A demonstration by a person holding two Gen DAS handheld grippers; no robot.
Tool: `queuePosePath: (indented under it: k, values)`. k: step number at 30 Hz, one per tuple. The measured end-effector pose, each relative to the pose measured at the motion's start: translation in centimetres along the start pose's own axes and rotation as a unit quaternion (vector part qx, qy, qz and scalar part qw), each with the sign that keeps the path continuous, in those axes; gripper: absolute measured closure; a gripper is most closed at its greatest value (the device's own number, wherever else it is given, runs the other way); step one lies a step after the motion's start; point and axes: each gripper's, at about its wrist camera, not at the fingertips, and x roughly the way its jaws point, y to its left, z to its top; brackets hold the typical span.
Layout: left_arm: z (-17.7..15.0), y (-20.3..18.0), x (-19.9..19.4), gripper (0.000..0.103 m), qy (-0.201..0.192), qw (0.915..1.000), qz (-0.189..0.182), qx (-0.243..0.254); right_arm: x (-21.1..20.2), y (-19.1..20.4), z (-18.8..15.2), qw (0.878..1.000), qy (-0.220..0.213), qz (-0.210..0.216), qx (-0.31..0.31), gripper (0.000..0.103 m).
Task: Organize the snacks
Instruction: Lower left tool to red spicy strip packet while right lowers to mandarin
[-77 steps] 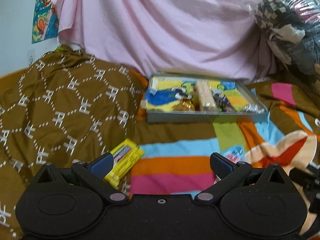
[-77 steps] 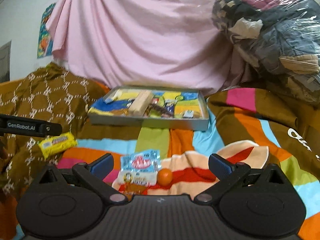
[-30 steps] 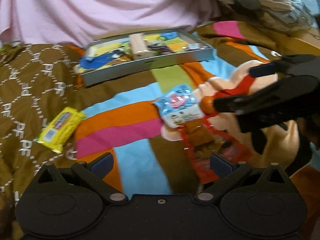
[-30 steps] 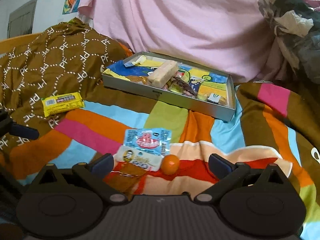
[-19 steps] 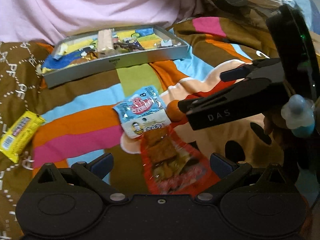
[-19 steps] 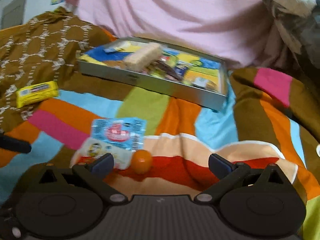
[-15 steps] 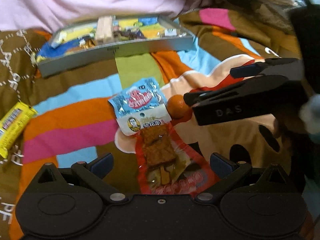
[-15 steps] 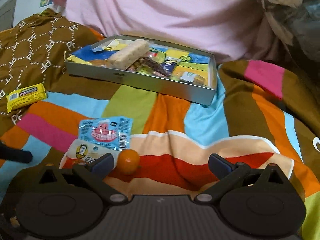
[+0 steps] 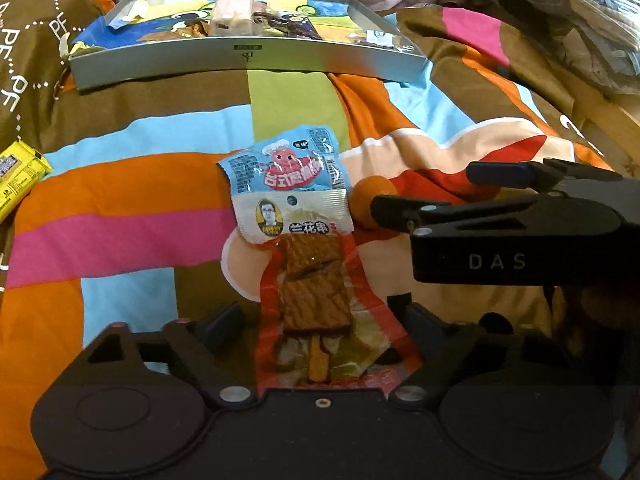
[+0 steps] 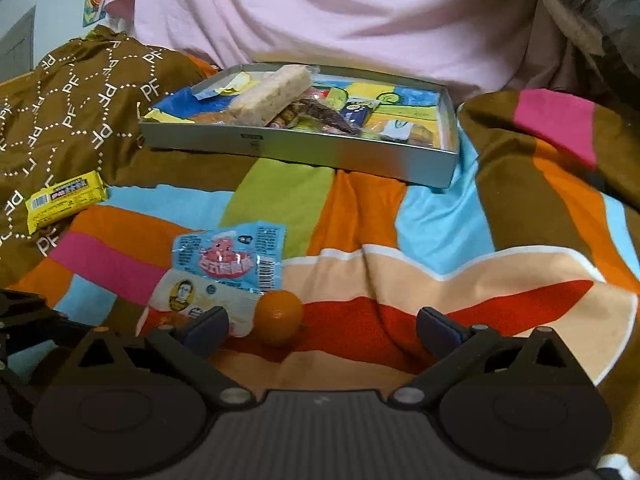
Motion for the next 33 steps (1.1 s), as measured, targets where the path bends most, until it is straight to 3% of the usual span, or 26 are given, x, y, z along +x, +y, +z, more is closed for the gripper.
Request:
queuePosePath:
  k: [2,9,15,20,28,33]
  values:
    - [0.1,0.1,0.0,0.029,0.001,1.0,0.006,-0.004,0.1,-0.2,0.0,1.0,0.001,0.003,0.011,0.008]
    - [0.7,0.5,-0.1,0.032,0.011,0.9997,0.006,-0.022,0.5,0.0,-0.1,0.999,0.011,0.019,0.025,0.019]
    - [0.9,1.1,-0.3,0.033,0.01,0.9997,0.017,0.017,0.9,0.8,-0.3,0.999,0.014,0.025,0.015,0.03]
    - [1.3,2.8,-0.5,0.031,0.014,0.9995,0.027,0.012,1.3,0.8,-0.3,0.999,0.017,0.025,0.02,0.047]
    - [1.9,2.7,0.4,0.019,0.022,0.9992,0.032,0.004,2.0,1.6,-0.3,0.999,0.025,0.034,0.013,0.049]
    - [2.5,2.2,1.4,0.025,0.024,0.9979,0.051,0.031,2.2,1.6,-0.3,0.999,0.029,0.032,0.012,0.049]
